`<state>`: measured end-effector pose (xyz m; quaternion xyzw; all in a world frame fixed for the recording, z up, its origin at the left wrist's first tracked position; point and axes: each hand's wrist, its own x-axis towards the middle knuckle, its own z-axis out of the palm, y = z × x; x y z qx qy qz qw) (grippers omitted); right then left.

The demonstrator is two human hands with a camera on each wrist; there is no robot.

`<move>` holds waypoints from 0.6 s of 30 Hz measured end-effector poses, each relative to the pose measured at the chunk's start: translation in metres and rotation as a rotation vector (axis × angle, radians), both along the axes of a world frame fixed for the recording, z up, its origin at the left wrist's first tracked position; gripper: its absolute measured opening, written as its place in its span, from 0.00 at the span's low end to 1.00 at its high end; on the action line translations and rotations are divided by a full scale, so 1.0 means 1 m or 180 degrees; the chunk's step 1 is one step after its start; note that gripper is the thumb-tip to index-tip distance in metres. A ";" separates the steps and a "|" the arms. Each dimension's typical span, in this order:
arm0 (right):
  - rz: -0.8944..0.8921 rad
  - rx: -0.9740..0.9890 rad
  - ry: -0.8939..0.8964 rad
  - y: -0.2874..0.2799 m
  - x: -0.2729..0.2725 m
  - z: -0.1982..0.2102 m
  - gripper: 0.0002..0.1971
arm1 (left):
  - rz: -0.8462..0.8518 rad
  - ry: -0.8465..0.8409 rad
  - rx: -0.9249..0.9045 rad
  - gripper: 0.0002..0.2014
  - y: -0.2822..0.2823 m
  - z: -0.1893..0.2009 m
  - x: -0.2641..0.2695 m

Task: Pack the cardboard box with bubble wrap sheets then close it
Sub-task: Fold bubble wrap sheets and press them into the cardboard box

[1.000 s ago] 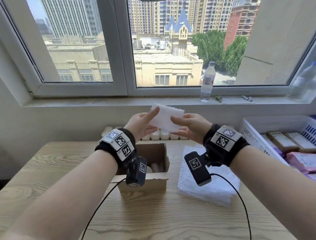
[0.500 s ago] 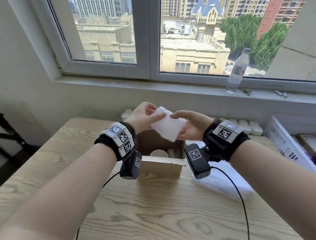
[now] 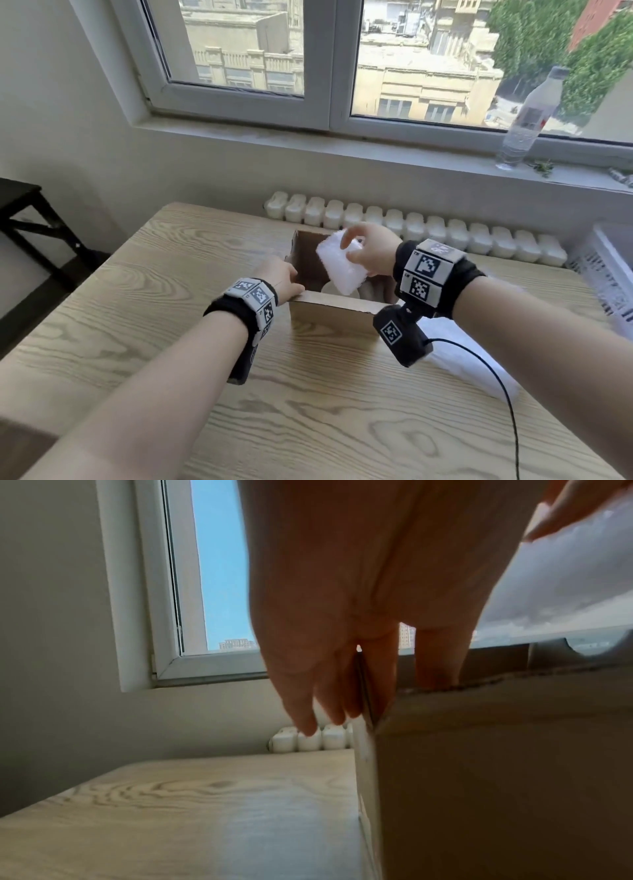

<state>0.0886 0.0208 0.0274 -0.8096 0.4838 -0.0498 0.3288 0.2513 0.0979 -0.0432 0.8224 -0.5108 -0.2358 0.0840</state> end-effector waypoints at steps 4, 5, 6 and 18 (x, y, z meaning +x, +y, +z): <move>0.0208 0.0358 0.0394 0.001 0.012 -0.011 0.14 | -0.0021 -0.0150 -0.0100 0.19 0.014 -0.008 0.004; 0.0291 0.0420 0.0518 0.000 0.016 -0.014 0.15 | -0.0049 -0.0168 -0.0118 0.19 0.018 -0.009 0.004; 0.0367 0.0448 0.0652 0.001 0.020 -0.018 0.16 | -0.0071 -0.0194 -0.0135 0.18 0.023 -0.009 0.003; 0.0746 0.0104 0.1606 0.019 0.066 -0.070 0.12 | -0.0309 -0.0546 0.0027 0.12 0.056 -0.018 -0.006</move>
